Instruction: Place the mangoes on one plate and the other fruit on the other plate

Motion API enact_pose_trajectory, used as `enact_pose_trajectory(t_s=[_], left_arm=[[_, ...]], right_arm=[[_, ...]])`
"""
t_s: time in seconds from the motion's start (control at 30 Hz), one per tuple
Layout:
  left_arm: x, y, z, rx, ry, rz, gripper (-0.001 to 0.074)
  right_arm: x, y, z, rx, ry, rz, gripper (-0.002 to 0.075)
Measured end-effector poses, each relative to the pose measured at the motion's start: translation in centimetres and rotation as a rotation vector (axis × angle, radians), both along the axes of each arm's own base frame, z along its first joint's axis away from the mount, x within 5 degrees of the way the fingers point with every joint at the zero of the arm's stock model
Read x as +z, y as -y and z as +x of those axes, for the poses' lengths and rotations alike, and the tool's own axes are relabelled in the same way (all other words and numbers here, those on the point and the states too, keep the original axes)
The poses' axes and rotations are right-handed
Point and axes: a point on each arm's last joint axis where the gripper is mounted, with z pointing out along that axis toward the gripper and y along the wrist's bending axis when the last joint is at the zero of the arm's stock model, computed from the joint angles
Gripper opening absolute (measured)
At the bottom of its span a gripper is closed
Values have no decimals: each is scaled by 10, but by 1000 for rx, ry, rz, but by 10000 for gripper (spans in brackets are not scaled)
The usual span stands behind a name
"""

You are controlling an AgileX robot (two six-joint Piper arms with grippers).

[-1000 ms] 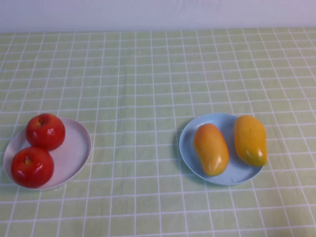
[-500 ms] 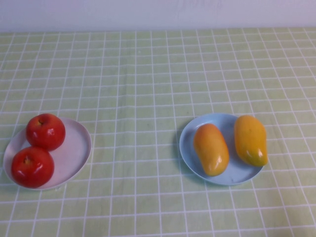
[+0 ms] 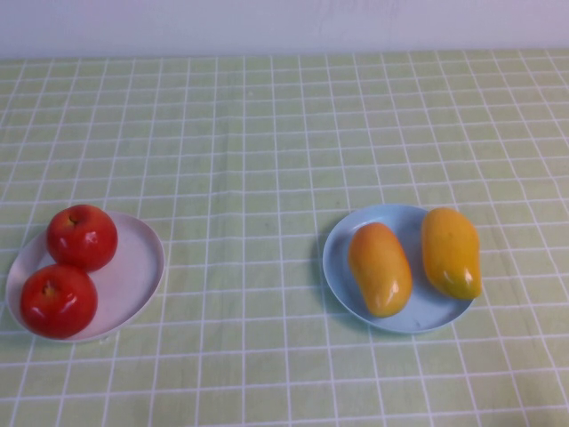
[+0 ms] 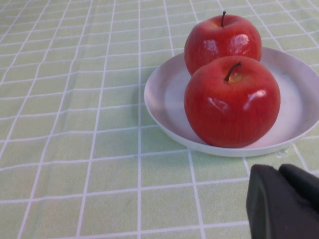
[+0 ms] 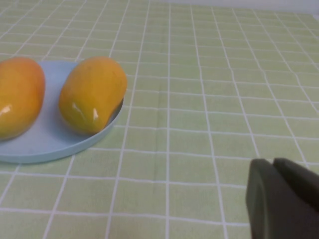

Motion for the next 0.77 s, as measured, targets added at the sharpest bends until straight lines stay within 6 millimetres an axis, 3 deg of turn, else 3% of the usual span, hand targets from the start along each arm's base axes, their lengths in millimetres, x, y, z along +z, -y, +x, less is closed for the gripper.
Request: enact_pose_trajectory(t_s=[0.77], left_arm=[[0, 0, 0, 0, 0, 0, 0]], right_arm=[[-1, 0, -1, 5, -15, -5, -15]])
